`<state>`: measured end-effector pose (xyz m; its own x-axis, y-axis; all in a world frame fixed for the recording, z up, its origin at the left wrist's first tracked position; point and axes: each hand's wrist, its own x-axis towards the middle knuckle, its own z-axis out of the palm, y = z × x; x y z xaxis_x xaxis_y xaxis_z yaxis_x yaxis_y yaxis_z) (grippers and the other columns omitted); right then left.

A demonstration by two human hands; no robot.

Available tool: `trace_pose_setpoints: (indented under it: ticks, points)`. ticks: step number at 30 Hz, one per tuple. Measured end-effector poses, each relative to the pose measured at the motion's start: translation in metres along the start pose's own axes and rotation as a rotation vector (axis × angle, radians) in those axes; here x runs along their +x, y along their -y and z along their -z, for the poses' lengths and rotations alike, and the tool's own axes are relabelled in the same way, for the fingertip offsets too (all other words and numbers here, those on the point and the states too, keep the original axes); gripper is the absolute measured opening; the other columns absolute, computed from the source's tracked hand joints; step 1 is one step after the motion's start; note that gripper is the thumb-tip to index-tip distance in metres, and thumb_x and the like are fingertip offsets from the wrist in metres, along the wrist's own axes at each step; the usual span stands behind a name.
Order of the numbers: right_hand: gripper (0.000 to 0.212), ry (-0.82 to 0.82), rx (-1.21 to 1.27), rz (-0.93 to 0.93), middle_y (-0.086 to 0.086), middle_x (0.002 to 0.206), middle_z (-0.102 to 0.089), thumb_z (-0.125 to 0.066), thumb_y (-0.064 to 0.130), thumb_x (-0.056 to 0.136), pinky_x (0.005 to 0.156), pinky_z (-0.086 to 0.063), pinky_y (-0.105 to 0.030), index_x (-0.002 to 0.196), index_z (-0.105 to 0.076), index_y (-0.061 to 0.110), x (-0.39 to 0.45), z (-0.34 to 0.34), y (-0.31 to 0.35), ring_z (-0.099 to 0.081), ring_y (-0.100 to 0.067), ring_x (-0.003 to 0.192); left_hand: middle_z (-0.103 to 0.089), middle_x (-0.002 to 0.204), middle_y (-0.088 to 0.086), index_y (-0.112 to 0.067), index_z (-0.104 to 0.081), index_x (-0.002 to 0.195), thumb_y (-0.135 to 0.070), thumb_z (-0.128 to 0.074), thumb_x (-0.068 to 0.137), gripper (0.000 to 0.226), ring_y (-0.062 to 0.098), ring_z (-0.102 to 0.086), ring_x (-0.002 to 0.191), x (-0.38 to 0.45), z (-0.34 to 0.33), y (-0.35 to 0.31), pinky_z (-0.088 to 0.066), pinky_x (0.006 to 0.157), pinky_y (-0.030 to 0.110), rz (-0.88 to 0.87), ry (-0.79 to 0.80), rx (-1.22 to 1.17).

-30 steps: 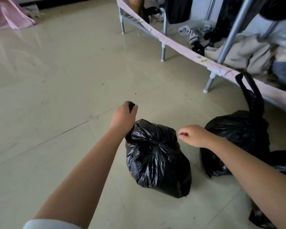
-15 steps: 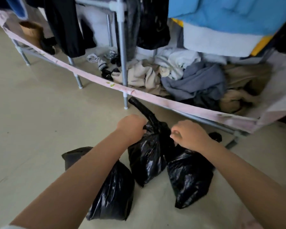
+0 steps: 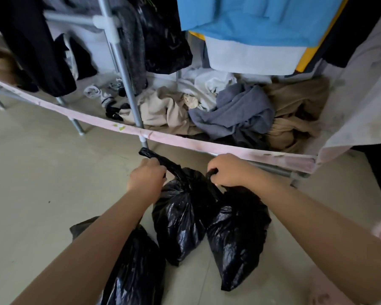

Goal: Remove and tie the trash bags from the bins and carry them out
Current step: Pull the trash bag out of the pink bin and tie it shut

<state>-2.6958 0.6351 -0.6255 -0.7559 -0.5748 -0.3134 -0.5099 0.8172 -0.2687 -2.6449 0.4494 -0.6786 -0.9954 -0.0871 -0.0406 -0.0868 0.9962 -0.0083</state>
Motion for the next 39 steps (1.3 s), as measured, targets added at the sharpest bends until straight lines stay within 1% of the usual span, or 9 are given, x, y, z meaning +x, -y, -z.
trace_pose_setpoints:
  ticks: [5,9,12,13,15,21,27,31,39]
  points:
    - [0.022,-0.042,0.572,-0.249,-0.004,0.032,-0.038,-0.042,0.000,0.077,0.043,-0.032,-0.023,0.056,-0.041,0.005,0.058,-0.012,0.014,-0.037,-0.022,0.038,-0.041,0.136,0.001,-0.013,-0.058,0.115,-0.033,-0.046,0.092,0.032,0.020,-0.032,0.128,0.012,-0.006,0.022,-0.042,0.094,0.033,0.052,-0.005,-0.031]
    - [0.022,-0.156,0.819,-0.208,-0.004,0.068,-0.051,-0.054,0.009,0.078,0.053,-0.041,-0.027,0.099,-0.051,0.014,0.099,-0.017,0.038,-0.050,-0.021,0.059,-0.051,0.119,0.006,-0.013,-0.059,0.112,-0.031,-0.045,0.093,0.030,0.022,-0.042,0.116,0.009,-0.007,0.041,-0.043,0.088,0.031,0.192,-0.041,-0.146]
    - [0.038,-0.056,0.468,-0.055,-0.004,0.107,-0.061,-0.063,0.025,0.079,0.080,-0.046,-0.028,0.116,-0.055,0.018,0.120,-0.038,0.056,-0.056,-0.023,0.103,-0.048,0.122,0.005,-0.013,-0.060,0.112,-0.030,-0.047,0.092,0.029,0.021,-0.040,0.118,0.007,-0.008,0.054,-0.045,0.088,0.032,0.190,-0.074,-0.133]
    - [0.012,-0.057,0.359,-0.023,-0.002,0.091,-0.061,-0.060,0.026,0.081,0.068,-0.043,-0.023,0.092,-0.060,0.021,0.122,-0.046,0.062,-0.057,-0.021,0.093,-0.048,0.122,0.004,-0.014,-0.061,0.111,-0.030,-0.048,0.092,0.028,0.021,-0.041,0.117,0.006,-0.009,0.057,-0.044,0.087,0.032,0.192,-0.080,-0.148]
    - [0.037,-0.105,0.284,-0.030,0.005,0.058,-0.039,-0.052,0.022,0.086,0.047,-0.022,-0.020,0.054,-0.035,0.026,0.125,-0.056,0.064,-0.041,-0.013,0.056,-0.054,0.115,0.007,-0.012,-0.063,0.107,-0.028,-0.050,0.091,0.026,0.022,-0.047,0.110,0.004,-0.010,0.062,-0.043,0.083,0.029,0.223,-0.117,-0.208]
    - [0.045,-0.140,0.514,0.002,0.001,0.047,-0.026,-0.056,0.016,0.079,0.048,-0.017,-0.029,0.046,-0.025,0.018,0.103,-0.032,0.071,-0.027,-0.014,0.047,-0.064,0.093,0.015,-0.005,-0.064,0.094,-0.024,-0.055,0.089,0.022,0.029,-0.058,0.085,-0.010,0.000,0.082,-0.039,0.065,0.027,0.353,-0.186,-0.419]
    - [0.022,0.048,-0.038,0.024,-0.006,0.067,-0.050,-0.053,0.021,0.081,0.050,-0.028,-0.024,0.061,-0.048,0.012,0.060,0.005,0.120,-0.049,-0.018,0.062,-0.051,0.088,0.006,-0.006,-0.059,0.102,-0.027,-0.044,0.094,0.027,0.026,-0.057,0.089,-0.051,0.049,0.094,-0.037,0.065,0.029,0.356,0.044,-0.220]
    - [0.029,0.175,-0.359,0.097,-0.009,0.112,-0.058,-0.046,0.028,0.087,0.088,-0.041,-0.036,0.100,-0.061,0.007,0.020,0.042,0.171,-0.052,-0.030,0.108,-0.059,0.105,0.009,-0.006,-0.056,0.103,-0.025,-0.041,0.096,0.024,0.027,-0.058,0.097,-0.091,0.104,0.111,-0.039,0.067,0.030,0.385,0.176,-0.226]
    - [0.042,0.062,-0.506,0.350,-0.008,0.116,-0.056,-0.048,0.048,0.087,0.101,-0.029,-0.043,0.105,-0.060,0.012,-0.035,0.185,0.314,-0.043,-0.029,0.117,-0.059,0.105,0.008,-0.008,-0.054,0.102,-0.021,-0.042,0.095,0.019,0.026,-0.056,0.100,-0.186,0.277,0.180,-0.040,0.065,0.032,0.515,0.191,-0.245]
